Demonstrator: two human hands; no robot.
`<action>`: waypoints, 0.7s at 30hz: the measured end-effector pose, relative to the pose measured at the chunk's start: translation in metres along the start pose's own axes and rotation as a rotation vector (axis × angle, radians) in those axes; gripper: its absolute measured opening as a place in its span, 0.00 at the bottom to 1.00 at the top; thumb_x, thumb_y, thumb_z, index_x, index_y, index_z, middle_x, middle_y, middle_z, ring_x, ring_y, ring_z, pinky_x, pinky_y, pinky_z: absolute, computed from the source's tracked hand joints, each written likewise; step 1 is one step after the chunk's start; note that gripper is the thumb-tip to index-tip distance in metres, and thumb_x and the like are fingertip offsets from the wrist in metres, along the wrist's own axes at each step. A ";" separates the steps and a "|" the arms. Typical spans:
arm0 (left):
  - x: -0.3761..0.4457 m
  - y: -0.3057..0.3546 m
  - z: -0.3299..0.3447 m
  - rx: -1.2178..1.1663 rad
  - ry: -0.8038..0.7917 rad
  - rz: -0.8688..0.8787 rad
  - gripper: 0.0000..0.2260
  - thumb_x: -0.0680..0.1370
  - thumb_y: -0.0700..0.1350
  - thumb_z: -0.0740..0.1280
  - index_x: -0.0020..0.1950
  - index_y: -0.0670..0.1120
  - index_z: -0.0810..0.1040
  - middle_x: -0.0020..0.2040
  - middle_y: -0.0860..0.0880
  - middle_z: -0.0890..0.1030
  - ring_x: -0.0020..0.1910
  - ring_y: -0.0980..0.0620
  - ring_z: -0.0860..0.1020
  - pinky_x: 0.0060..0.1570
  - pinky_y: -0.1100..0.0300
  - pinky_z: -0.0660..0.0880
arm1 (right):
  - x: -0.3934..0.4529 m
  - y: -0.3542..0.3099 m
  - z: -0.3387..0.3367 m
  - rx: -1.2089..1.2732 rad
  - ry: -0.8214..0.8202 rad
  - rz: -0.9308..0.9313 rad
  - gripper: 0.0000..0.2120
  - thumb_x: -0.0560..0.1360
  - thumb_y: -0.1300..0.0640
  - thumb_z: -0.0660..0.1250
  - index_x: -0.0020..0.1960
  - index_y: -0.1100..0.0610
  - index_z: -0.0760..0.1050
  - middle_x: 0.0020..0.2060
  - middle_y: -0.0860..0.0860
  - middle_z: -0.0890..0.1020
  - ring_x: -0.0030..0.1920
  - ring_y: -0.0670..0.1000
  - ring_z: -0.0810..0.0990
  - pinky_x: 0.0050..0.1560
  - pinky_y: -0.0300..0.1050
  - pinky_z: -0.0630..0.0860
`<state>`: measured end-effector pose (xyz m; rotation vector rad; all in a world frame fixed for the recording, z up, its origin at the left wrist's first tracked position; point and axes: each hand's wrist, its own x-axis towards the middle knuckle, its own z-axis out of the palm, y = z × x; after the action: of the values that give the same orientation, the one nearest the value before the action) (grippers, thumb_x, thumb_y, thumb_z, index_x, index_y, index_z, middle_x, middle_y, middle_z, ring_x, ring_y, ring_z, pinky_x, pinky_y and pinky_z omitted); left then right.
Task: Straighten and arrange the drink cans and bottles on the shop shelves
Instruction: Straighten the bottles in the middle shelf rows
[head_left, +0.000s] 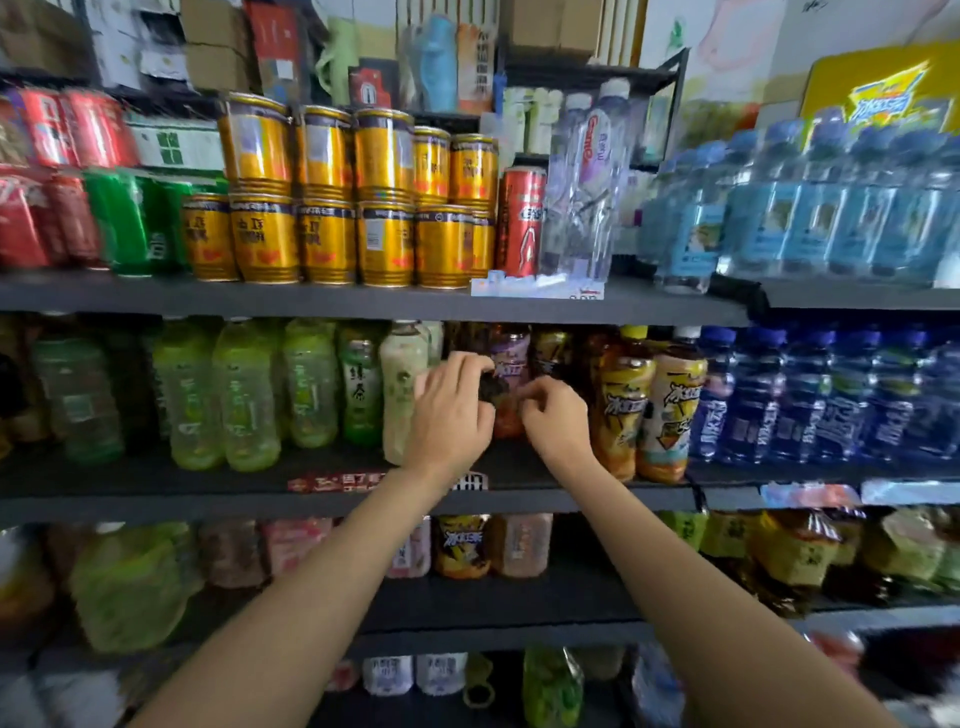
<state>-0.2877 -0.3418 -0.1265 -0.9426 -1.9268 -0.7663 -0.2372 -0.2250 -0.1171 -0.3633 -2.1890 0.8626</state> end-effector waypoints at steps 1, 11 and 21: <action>-0.003 0.013 0.010 -0.026 -0.036 -0.008 0.17 0.68 0.42 0.55 0.55 0.43 0.74 0.49 0.47 0.76 0.45 0.47 0.77 0.53 0.54 0.64 | 0.000 0.014 -0.009 -0.005 -0.020 0.023 0.11 0.74 0.67 0.60 0.51 0.63 0.79 0.49 0.57 0.82 0.52 0.55 0.79 0.49 0.39 0.69; 0.006 0.086 0.055 -0.046 -0.186 0.048 0.18 0.70 0.44 0.52 0.57 0.44 0.71 0.47 0.48 0.76 0.44 0.48 0.77 0.54 0.55 0.65 | 0.010 0.077 -0.081 0.028 0.091 0.030 0.08 0.74 0.64 0.62 0.49 0.61 0.78 0.46 0.56 0.82 0.50 0.55 0.78 0.49 0.42 0.71; 0.024 0.126 0.041 -0.109 -0.088 0.073 0.16 0.71 0.35 0.63 0.59 0.41 0.72 0.46 0.49 0.78 0.42 0.51 0.77 0.59 0.52 0.65 | -0.001 0.074 -0.124 0.053 0.058 -0.059 0.06 0.76 0.63 0.62 0.52 0.61 0.74 0.44 0.53 0.79 0.44 0.51 0.77 0.45 0.43 0.74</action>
<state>-0.2083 -0.2355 -0.1054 -1.1232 -1.9306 -0.8053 -0.1468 -0.1130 -0.1064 -0.2929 -2.1086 0.8658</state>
